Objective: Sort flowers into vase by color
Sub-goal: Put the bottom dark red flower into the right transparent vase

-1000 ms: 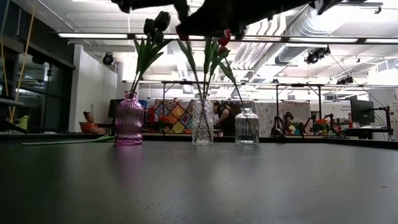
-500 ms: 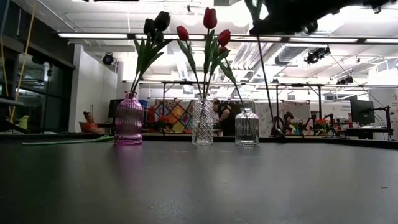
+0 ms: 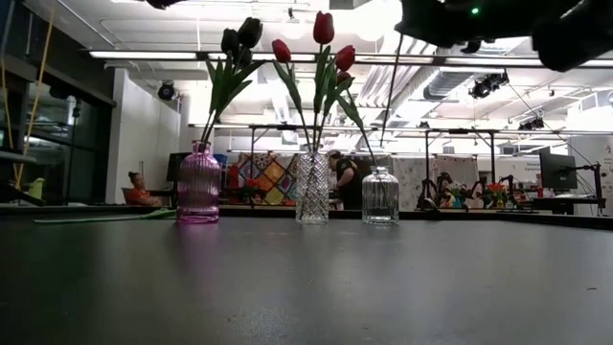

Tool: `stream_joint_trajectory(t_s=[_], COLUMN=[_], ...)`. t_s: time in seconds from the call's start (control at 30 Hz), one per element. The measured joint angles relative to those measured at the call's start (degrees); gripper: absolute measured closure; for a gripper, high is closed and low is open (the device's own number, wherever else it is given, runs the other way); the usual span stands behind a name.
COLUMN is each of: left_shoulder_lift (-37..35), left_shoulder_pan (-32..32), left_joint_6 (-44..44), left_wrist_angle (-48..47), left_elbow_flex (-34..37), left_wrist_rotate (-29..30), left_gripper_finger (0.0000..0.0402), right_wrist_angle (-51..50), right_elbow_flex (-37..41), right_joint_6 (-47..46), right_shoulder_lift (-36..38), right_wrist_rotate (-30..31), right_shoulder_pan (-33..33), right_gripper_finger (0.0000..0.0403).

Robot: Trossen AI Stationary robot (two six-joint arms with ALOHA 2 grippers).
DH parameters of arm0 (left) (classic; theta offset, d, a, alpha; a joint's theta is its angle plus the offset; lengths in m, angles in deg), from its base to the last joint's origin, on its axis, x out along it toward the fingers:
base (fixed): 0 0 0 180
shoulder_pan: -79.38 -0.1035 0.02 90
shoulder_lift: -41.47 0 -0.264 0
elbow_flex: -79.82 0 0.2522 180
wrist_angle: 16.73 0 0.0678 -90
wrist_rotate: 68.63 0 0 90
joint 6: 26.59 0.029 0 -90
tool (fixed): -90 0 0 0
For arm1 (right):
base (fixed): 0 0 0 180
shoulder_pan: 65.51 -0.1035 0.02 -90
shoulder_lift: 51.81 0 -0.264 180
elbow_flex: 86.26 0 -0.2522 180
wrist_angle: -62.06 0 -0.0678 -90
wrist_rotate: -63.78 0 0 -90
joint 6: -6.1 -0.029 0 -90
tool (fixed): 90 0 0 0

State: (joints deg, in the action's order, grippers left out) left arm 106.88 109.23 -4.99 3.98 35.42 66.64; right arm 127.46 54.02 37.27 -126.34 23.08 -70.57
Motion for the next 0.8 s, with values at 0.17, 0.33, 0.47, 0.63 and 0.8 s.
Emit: stream_joint_trajectory(t_s=[0.17,0.33,0.47,0.63,0.8], left_shoulder_lift=[0.0,0.0,0.0,0.0,0.0], left_shoulder_pan=[0.0,0.7,0.7,0.7,1.7], left_joint_6=[0.0,0.2,0.2,1.0,0.6], left_wrist_angle=[-0.6,-1.6,-1.6,-1.7,-1.9], left_elbow_flex=[0.0,0.0,0.0,0.0,0.0], left_wrist_rotate=[-0.2,-0.2,-0.2,1.4,5.8], left_gripper_finger=[0.0261,0.0261,0.0261,0.0261,0.0261], right_wrist_angle=[-7.1,-13.4,-15.0,-18.8,-23.1], right_elbow_flex=[-1.5,-1.7,-1.7,-1.7,-1.7], right_joint_6=[-5.9,-12.8,-14.9,-19.0,-23.5], right_shoulder_lift=[0.0,0.0,0.0,0.0,-0.1], right_wrist_rotate=[-0.1,-0.4,-2.7,-3.0,-3.0], right_shoulder_pan=[2.8,5.9,7.7,9.1,9.6], right_gripper_finger=[0.0403,0.0403,0.0403,0.0403,0.0395])
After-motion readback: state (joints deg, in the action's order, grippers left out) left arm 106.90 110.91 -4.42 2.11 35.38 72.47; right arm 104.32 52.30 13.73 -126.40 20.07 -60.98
